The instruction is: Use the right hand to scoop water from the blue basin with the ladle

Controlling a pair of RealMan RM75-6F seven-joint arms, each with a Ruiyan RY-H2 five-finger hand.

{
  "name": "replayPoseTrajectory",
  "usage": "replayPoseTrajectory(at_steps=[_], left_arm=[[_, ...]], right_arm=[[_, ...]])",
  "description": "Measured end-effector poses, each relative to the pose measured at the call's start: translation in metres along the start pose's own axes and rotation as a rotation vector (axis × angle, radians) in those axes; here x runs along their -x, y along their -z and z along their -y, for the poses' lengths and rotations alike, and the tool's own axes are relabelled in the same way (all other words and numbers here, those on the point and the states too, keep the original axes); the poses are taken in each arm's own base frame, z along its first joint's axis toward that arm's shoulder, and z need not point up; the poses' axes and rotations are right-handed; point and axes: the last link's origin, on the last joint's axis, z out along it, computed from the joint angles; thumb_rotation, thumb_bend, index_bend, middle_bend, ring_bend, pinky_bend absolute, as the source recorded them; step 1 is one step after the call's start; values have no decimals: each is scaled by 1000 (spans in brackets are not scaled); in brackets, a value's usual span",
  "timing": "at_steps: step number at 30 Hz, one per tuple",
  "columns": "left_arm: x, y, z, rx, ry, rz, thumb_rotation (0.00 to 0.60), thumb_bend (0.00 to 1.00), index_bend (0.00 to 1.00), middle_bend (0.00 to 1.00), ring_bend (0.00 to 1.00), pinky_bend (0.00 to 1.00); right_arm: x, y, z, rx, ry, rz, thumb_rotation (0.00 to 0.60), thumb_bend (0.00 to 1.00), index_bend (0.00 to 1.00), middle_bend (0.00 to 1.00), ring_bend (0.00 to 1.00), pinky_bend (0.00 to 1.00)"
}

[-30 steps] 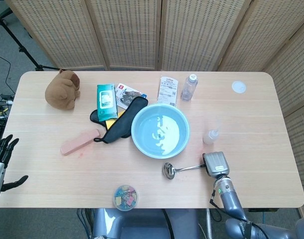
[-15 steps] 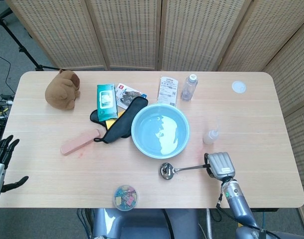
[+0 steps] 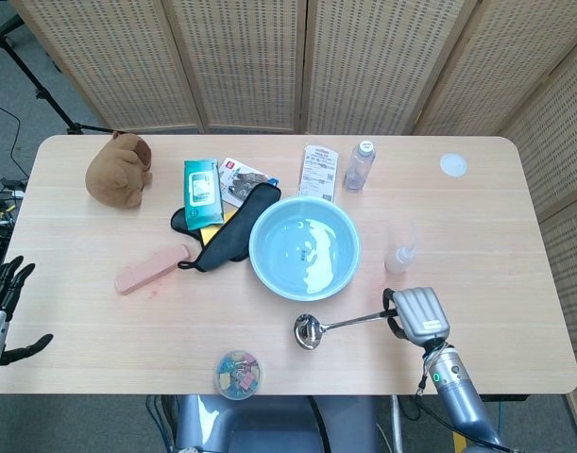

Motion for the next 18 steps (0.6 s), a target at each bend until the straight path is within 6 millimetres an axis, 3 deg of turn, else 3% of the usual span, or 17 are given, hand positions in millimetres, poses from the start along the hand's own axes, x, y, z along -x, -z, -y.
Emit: replayPoseTrajectory(at_steps=[7,18], left_arm=[[-1,1,0,1,6,-5,600,0,0,0,0,0],[-5,-1,3,-1,20,-9,600,0,0,0,0,0]], right_arm=[[-38,-4,24,-30,41,-92,600,1000,862,944,873,1000],[-113,-49,72,59,129,-223,600,1000,863,944,874,1000]])
